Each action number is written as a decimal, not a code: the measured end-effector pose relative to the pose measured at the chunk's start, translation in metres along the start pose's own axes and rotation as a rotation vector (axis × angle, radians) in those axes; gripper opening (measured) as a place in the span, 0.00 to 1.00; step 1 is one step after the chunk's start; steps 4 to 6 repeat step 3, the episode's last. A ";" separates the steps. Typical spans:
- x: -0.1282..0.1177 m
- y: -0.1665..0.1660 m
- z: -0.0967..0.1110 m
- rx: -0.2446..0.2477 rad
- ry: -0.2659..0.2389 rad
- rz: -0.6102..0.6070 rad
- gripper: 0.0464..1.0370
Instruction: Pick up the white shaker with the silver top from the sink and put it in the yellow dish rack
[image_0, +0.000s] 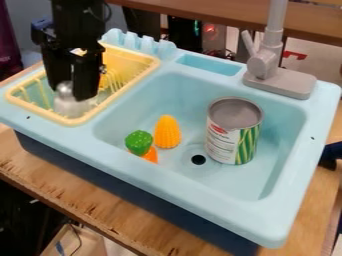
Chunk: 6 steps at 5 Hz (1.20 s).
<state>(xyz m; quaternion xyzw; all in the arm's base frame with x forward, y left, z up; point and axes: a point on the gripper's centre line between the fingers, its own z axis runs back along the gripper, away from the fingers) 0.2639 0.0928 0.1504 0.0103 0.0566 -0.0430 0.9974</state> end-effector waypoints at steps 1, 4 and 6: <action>0.002 -0.001 0.015 -0.012 -0.057 0.007 0.97; 0.003 0.006 0.079 0.024 -0.183 0.017 0.97; 0.003 0.006 0.079 0.024 -0.183 0.017 0.97</action>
